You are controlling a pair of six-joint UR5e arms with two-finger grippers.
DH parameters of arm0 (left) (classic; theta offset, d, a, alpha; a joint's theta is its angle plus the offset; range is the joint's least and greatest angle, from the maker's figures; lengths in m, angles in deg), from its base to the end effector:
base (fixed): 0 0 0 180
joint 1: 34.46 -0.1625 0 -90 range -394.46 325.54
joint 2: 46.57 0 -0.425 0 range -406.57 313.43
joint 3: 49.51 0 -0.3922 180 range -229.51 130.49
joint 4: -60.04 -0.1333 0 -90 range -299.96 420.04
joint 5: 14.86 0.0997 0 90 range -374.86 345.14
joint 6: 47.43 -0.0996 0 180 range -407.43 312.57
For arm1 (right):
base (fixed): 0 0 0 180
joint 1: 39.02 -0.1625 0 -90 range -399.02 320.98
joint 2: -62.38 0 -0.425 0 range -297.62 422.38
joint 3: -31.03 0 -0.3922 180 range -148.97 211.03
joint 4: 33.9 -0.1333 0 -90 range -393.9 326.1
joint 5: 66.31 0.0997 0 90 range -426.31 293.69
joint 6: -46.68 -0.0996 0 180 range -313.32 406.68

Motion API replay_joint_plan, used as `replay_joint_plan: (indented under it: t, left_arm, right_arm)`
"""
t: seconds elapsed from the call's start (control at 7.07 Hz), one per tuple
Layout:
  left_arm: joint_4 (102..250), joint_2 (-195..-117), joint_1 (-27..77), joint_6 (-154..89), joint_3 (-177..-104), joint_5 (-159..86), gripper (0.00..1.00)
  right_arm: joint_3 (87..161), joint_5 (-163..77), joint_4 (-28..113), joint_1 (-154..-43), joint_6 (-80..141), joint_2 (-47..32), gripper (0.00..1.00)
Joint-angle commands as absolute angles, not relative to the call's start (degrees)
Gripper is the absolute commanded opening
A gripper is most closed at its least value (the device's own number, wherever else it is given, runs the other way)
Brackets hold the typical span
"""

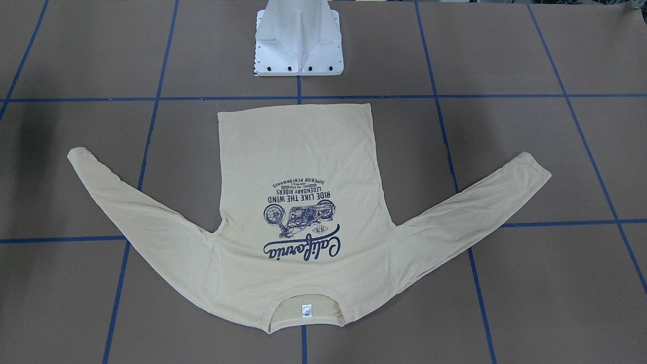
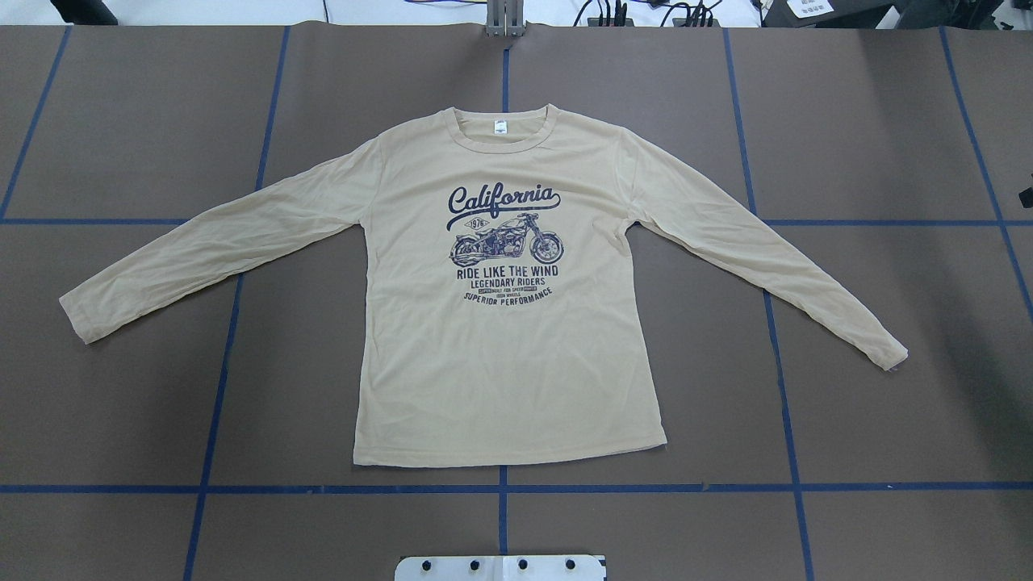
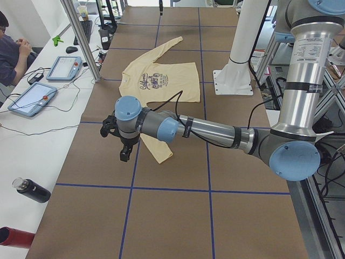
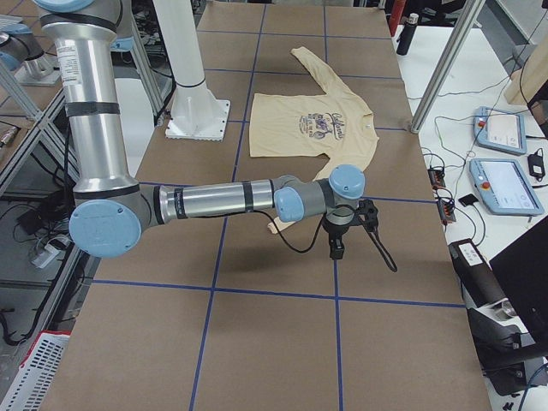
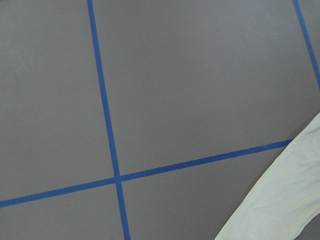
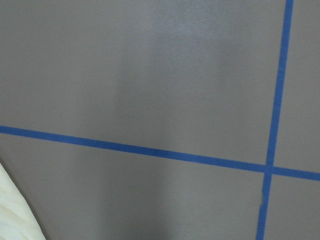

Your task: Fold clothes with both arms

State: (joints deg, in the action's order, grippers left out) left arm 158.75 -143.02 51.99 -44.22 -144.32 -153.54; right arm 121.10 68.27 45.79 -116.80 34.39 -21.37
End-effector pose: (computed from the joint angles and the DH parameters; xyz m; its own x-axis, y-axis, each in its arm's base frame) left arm -0.0244 -0.5511 0.5360 0.6454 0.2439 -0.7239 -0.0221 0.9532 0.3015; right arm -0.0549 -0.5528 0.5812 0.6818 -0.1398 0.7181 0.0590 0.9889 0.1365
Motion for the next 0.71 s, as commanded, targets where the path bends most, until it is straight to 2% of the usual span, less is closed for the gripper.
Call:
replay_joint_plan:
  t: [0.0,0.28,0.57]
  left_arm:
    - [160.5,-145.3,50.5,-44.1,-144.1,-153.8,0.99]
    - [164.8,-146.0,50.4,-44.0,-143.5,-153.2,0.99]
    - [165.4,-145.3,50.3,-44.1,-143.5,-153.2,0.99]
  right_arm:
    - [120.2,67.7,37.5,-111.0,27.2,-20.8,1.00]
    - [121.2,68.2,35.1,-107.8,23.1,-20.8,1.00]
    - [125.0,68.7,34.9,-103.6,9.3,-23.3,1.00]
